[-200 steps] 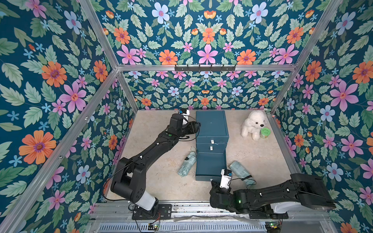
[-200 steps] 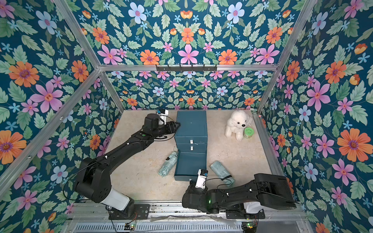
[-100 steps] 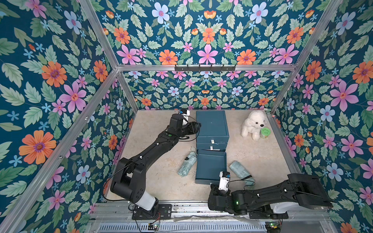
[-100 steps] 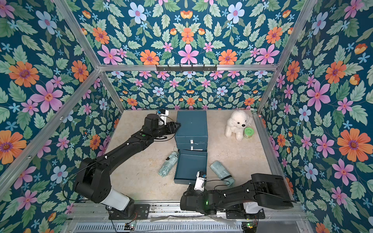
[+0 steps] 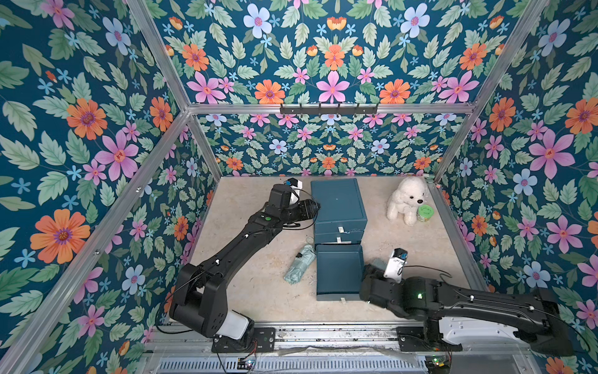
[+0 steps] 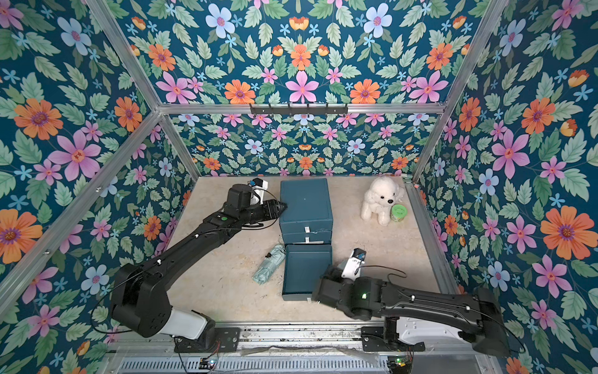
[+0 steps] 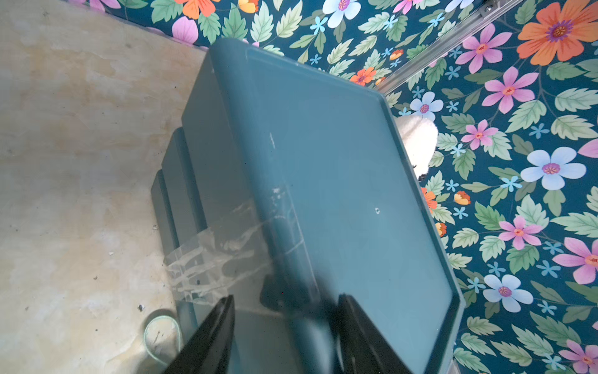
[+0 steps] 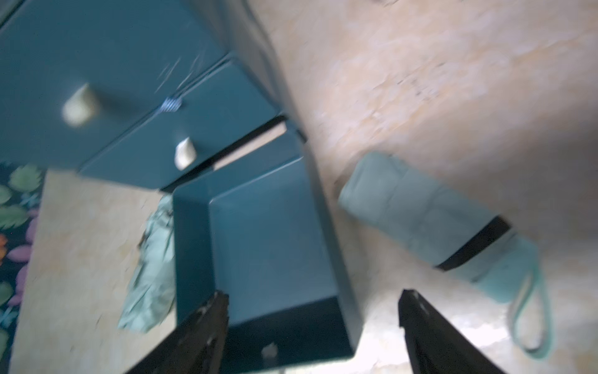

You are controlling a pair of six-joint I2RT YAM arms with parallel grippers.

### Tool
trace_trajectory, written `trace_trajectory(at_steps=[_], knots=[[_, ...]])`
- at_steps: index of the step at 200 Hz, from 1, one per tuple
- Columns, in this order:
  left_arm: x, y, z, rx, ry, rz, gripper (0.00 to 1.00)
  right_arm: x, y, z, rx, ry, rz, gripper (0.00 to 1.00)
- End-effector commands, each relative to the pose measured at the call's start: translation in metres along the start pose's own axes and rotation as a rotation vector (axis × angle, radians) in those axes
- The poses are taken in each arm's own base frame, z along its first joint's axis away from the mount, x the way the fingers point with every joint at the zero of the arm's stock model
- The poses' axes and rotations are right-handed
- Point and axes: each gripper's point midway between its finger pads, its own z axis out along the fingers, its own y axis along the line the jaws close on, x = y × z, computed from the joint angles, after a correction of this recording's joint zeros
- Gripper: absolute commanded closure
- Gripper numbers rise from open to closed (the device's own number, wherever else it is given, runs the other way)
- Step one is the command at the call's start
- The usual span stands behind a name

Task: Place the umbrella in the drawer by color
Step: Pick up the umbrella from the center of the board.

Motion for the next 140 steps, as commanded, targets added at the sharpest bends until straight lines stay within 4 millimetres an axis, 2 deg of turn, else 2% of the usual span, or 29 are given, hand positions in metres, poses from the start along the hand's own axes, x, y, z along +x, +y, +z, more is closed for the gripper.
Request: trace_trajectory(at_steps=[1,13,58,99,140], knots=[[0.019,0.015,-0.005,-0.076,0.076,-0.023,0.43,0.001,-0.037,0.016,0.082,0.085,-0.106,0.01],[0.018,0.015,-0.005,-0.083,0.075,-0.020,0.43,0.004,-0.049,0.031,0.098,0.123,-0.079,0.01],[0.015,0.013,-0.009,-0.088,0.077,0.000,0.42,0.021,-0.070,0.070,0.113,0.191,-0.028,0.01],[0.016,0.014,-0.009,-0.096,0.086,0.013,0.42,0.035,-0.072,0.083,0.112,0.232,-0.080,0.04],[0.019,0.016,-0.007,-0.097,0.094,0.008,0.43,0.046,-0.093,0.094,0.194,0.270,-0.067,0.07]])
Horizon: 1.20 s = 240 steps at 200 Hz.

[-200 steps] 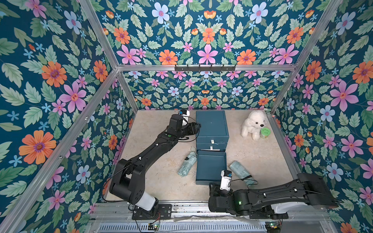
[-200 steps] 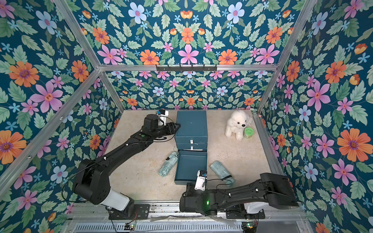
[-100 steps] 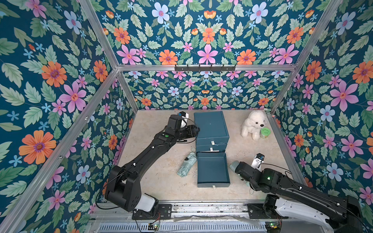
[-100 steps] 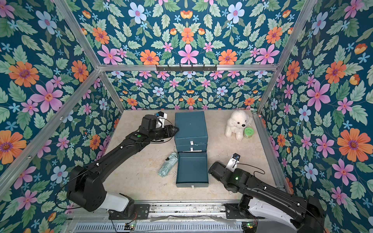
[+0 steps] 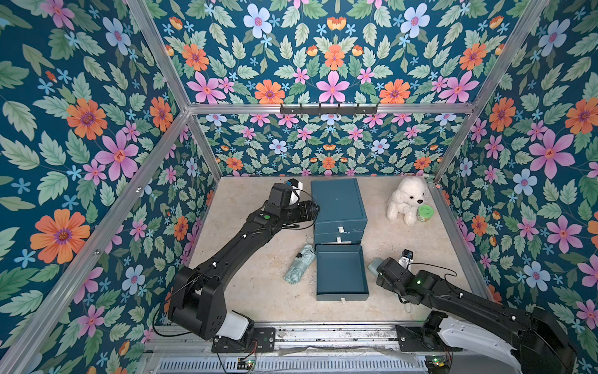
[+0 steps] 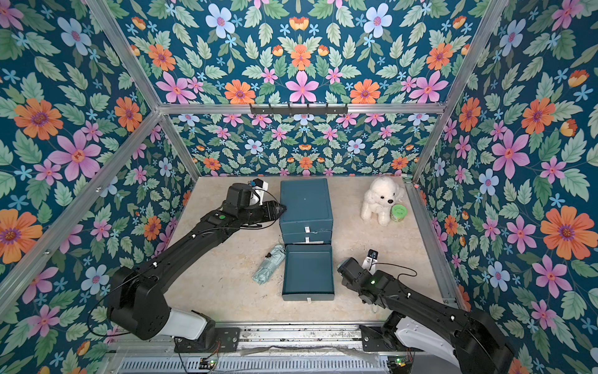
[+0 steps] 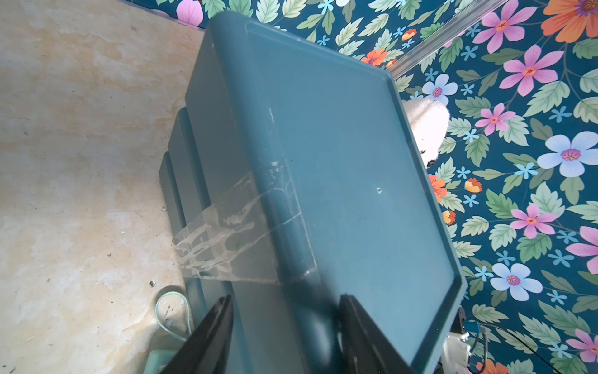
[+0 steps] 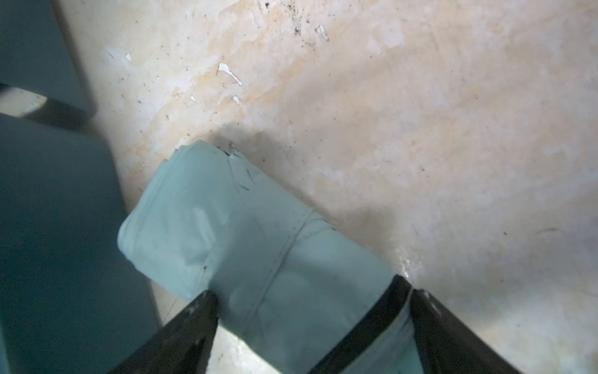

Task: Place the umbrella in the drawer by color
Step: Pick up the umbrella from the center of the board.

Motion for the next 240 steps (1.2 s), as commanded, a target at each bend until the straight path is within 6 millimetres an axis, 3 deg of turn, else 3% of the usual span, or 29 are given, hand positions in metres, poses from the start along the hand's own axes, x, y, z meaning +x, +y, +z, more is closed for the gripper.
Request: trace_trajectory(at_steps=[1,20,39,74,87,115,141,166,193,219,240], knots=[[0.016,0.015,0.001,-0.059,0.058,-0.006,0.43,0.013,0.002,0.009,-0.024,0.070,0.030,0.07],[0.018,0.016,0.002,-0.059,0.062,-0.007,0.43,0.015,-0.005,0.012,-0.011,0.086,0.057,0.10],[0.020,0.019,0.004,-0.065,0.067,-0.004,0.43,0.017,-0.003,0.013,-0.035,0.092,0.071,0.23],[0.026,0.023,0.007,-0.066,0.077,-0.007,0.45,0.023,-0.007,0.015,-0.022,0.113,0.089,0.84],[0.028,0.024,0.009,-0.064,0.080,-0.007,0.46,0.019,-0.007,0.012,-0.023,0.097,0.094,1.00],[0.029,0.022,0.010,-0.044,0.084,-0.005,0.47,-0.010,-0.003,-0.013,-0.038,0.007,0.092,1.00],[0.027,0.018,0.008,-0.028,0.074,0.004,0.48,-0.043,0.009,-0.057,-0.107,-0.076,0.109,1.00],[0.023,0.016,0.004,-0.027,0.051,0.010,0.45,-0.056,0.027,-0.102,-0.197,-0.105,0.129,1.00],[0.022,0.016,0.003,-0.025,0.038,0.005,0.45,-0.035,0.072,-0.135,-0.307,-0.088,0.090,1.00],[0.021,0.015,0.003,-0.015,0.028,-0.004,0.44,-0.010,0.127,-0.149,-0.369,-0.063,0.036,1.00],[0.021,0.014,0.003,-0.012,0.027,-0.006,0.44,-0.001,0.165,-0.154,-0.414,-0.054,0.057,1.00]])
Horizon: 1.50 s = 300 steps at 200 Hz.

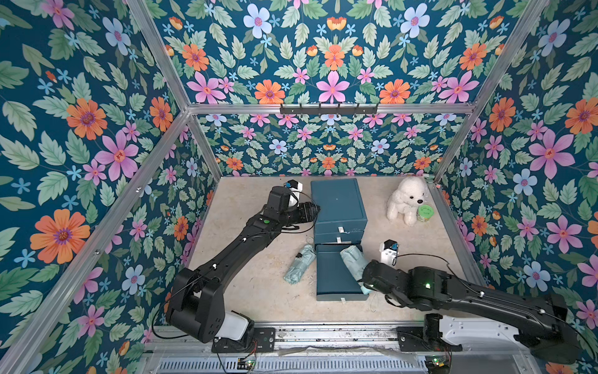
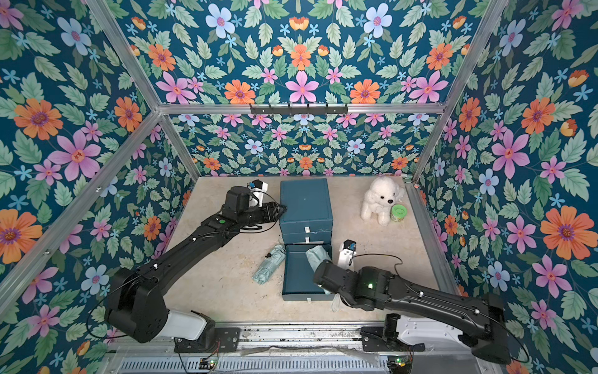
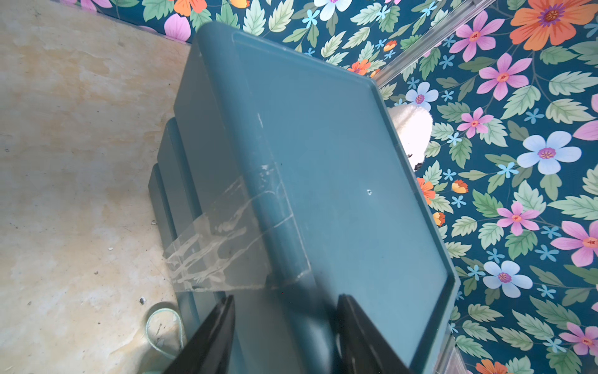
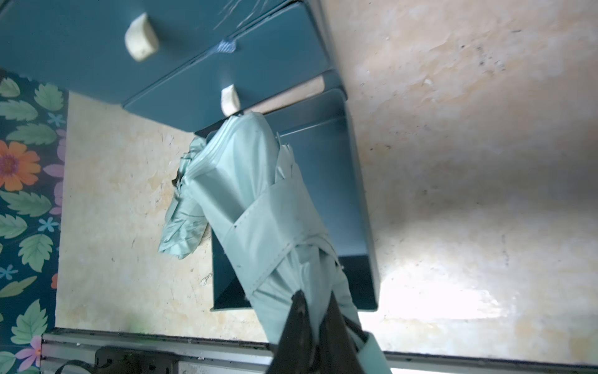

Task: Place the umbrella in the drawer by color
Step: Pick up the umbrella from the center of the board, then place the umbrella in the drawer.

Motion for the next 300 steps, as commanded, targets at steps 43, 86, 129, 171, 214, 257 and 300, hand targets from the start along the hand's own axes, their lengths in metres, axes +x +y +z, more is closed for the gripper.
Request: trace_trajectory(at_steps=[43,86,129,171,214,257,300], knots=[[0.020,0.014,-0.002,-0.061,0.070,-0.017,0.44,0.002,0.061,0.024,-0.143,-0.051,0.293,1.00],[0.019,0.012,-0.002,-0.051,0.072,-0.015,0.44,0.010,0.052,0.037,-0.114,-0.022,0.393,1.00],[0.020,0.013,-0.001,-0.054,0.075,-0.014,0.45,0.016,0.033,0.058,-0.069,-0.019,0.458,1.00],[0.022,0.015,0.000,-0.055,0.082,-0.015,0.45,0.007,0.036,0.064,-0.100,-0.038,0.510,1.00],[0.023,0.013,0.001,-0.047,0.086,-0.017,0.46,0.009,0.048,0.072,-0.122,-0.020,0.544,1.00],[0.024,0.014,0.001,-0.049,0.089,-0.014,0.46,0.018,0.055,0.091,-0.115,-0.022,0.532,1.00],[0.026,0.015,0.001,-0.048,0.094,-0.018,0.46,0.020,0.045,0.106,-0.080,-0.071,0.500,1.00]])
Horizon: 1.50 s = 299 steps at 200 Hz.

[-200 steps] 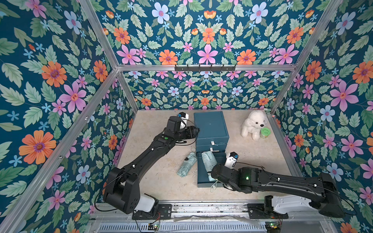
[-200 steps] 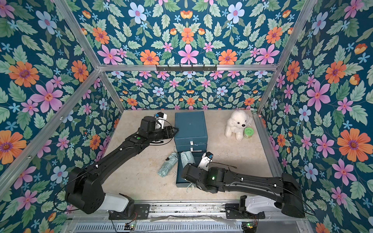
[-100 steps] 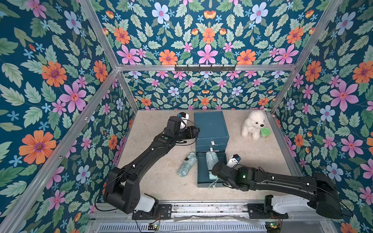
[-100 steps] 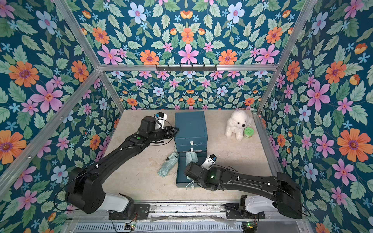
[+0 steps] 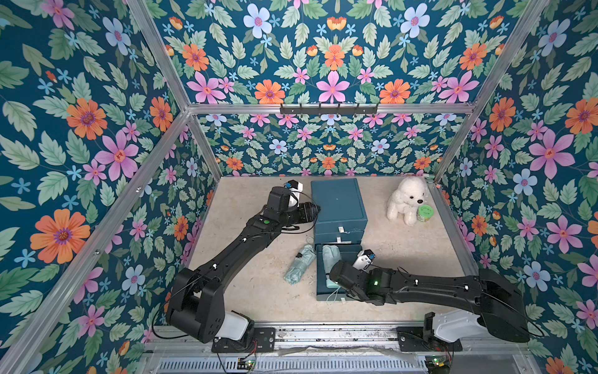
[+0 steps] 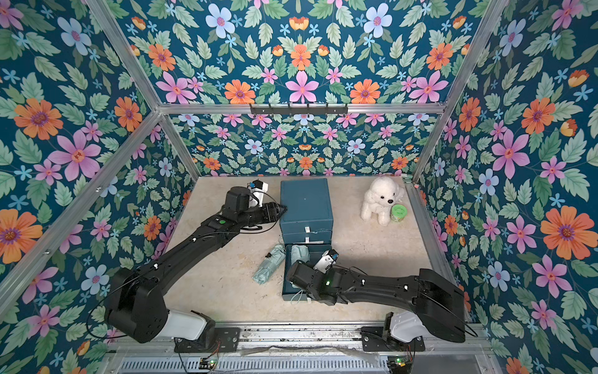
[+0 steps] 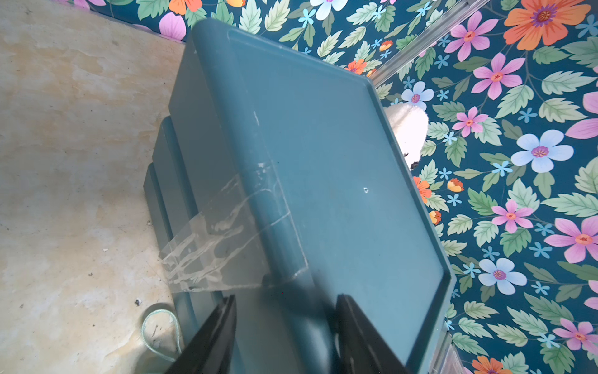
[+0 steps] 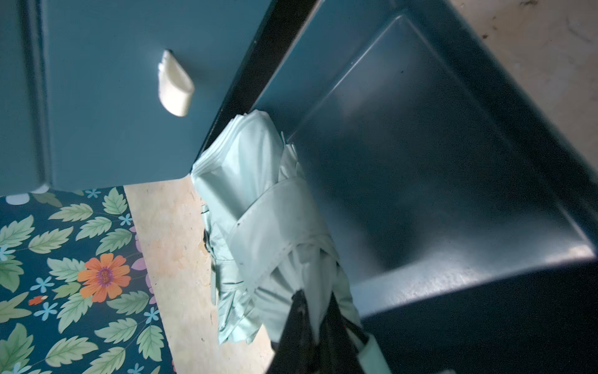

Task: Place the umbrella in the drawer by color
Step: Place the umbrella in the drawer.

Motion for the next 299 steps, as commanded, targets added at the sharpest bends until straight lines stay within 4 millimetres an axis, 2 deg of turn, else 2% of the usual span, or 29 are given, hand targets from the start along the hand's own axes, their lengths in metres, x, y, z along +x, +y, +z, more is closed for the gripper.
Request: trace_trajectory(at_steps=[1,54,99,180,186,192,201,238,273,283,299], knots=[[0.024,0.017,0.000,-0.062,0.089,-0.019,0.46,-0.006,0.009,0.004,-0.042,-0.055,0.004,1.00],[0.025,0.017,0.002,-0.062,0.093,-0.023,0.46,-0.001,-0.005,0.018,0.006,-0.060,-0.024,1.00],[0.026,0.017,0.002,-0.055,0.093,-0.025,0.46,0.007,-0.011,0.028,0.025,-0.042,-0.034,1.00],[0.029,0.018,0.004,-0.052,0.100,-0.033,0.46,0.019,-0.002,0.037,-0.020,0.026,0.002,1.00],[0.029,0.018,0.003,-0.052,0.098,-0.033,0.45,0.018,-0.002,0.037,-0.017,0.023,-0.005,0.88],[0.028,0.017,0.002,-0.053,0.093,-0.032,0.45,0.017,-0.002,0.036,-0.018,0.019,-0.010,0.78],[0.025,0.016,0.001,-0.056,0.085,-0.033,0.44,0.014,0.002,0.032,-0.029,0.011,-0.028,0.69],[0.005,0.007,-0.007,-0.063,0.037,-0.035,0.41,-0.006,0.013,0.009,-0.060,-0.052,-0.089,0.53],[-0.023,-0.005,-0.028,-0.099,-0.045,-0.019,0.37,-0.019,0.011,-0.014,-0.067,-0.089,-0.144,0.51],[-0.034,-0.006,-0.039,-0.124,-0.090,-0.016,0.36,-0.023,0.011,-0.021,-0.072,-0.095,-0.169,0.52],[-0.049,0.002,-0.067,-0.225,-0.186,-0.029,0.34,-0.029,0.008,-0.032,-0.086,-0.099,-0.200,0.55]])
